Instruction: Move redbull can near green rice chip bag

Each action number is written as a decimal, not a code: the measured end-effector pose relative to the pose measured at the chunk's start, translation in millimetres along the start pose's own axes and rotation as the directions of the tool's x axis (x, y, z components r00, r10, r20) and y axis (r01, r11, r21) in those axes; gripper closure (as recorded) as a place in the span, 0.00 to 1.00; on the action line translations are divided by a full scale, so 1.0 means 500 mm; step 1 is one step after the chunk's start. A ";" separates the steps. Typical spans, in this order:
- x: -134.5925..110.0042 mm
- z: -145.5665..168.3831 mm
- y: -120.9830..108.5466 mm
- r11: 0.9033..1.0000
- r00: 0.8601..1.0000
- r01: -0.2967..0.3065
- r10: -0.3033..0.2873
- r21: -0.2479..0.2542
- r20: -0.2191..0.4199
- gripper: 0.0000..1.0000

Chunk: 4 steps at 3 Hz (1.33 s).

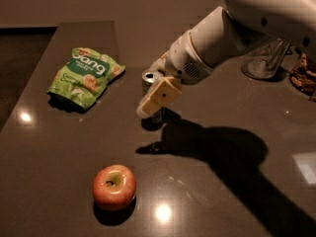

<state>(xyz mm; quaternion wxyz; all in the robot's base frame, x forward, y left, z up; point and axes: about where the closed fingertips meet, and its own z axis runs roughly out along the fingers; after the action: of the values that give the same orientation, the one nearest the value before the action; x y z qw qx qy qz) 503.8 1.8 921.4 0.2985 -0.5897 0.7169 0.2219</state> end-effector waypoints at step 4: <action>-0.112 0.038 -0.047 0.999 0.998 0.028 -0.026 -0.037 0.060 1.00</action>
Offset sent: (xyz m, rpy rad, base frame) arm 0.0207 0.0180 0.0155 0.0442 -0.0065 -0.0057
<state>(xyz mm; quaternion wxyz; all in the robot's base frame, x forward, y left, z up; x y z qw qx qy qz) 536.8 49.8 947.2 0.3115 -0.5979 0.6954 0.2488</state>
